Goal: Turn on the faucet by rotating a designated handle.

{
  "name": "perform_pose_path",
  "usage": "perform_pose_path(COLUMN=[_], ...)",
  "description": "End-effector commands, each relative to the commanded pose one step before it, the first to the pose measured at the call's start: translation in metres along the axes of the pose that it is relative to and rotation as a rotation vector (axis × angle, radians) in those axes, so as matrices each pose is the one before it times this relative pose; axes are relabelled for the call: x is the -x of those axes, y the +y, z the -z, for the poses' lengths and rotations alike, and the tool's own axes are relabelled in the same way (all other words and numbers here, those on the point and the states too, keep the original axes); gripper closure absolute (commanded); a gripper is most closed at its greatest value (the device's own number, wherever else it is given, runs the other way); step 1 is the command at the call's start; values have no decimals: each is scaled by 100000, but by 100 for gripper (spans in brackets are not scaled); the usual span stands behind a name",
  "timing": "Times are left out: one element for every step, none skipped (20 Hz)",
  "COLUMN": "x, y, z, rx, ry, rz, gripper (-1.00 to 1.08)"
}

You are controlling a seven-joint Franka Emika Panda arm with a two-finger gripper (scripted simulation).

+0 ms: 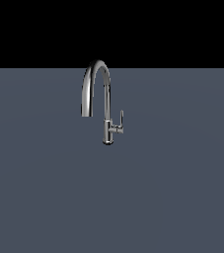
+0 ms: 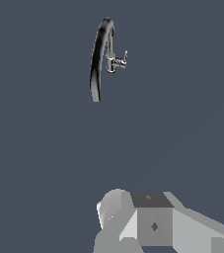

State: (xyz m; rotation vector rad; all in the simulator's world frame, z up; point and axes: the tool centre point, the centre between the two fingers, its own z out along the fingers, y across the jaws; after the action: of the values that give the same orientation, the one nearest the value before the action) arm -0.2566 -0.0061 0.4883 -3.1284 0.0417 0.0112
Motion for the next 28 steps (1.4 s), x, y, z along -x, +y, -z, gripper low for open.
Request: perform_pose_path(x=[0, 1, -58, -71, -101, -130, -158, -188, -218, -247, -277, -308, -338, -370, -402, -434, -466, -500, -534, -568, -602, -619, -624, -629, -634, -638, -643, -647], y=[1, -31, 27, -7, -8, -10, -14, -16, -16, -20, -22, -24, -28, -29, -32, -34, -37, -39, -42, -44, -47, -48, -48, -49, -49, -50, -50, -51], z=[0, 5, -19, -16, -23, -30, -36, -43, -51, -57, -64, -71, -78, -86, -93, -100, -108, -115, -123, -131, -139, -142, -143, -144, -144, -145, -145, -146], rx=[0, 0, -149, -186, -263, -338, -412, -489, -567, -643, -722, -802, -880, -963, -1045, -1130, -1214, -1302, -1390, -1480, -1569, -1615, -1628, -1641, -1655, -1668, -1682, -1695], ry=[0, 0, -121, -150, -212, -273, -332, -394, -458, -519, -582, -646, -709, -776, -841, -909, -976, -1046, -1117, -1188, -1258, -1293, -1302, -1311, -1320, -1329, -1337, -1346], rz=[0, 0, -158, -196, -277, -355, -433, -514, -596, -676, -759, -842, -924, -1011, -1097, -1186, -1274, -1365, -1457, -1550, -1641, -1687, -1699, -1710, -1722, -1733, -1744, -1754], gripper=[108, 108, 108, 108, 108, 108, 108, 108, 108, 108, 108, 108, 108, 108, 108, 108, 108, 108, 108, 108, 108, 108, 108, 108, 108, 108, 108, 108])
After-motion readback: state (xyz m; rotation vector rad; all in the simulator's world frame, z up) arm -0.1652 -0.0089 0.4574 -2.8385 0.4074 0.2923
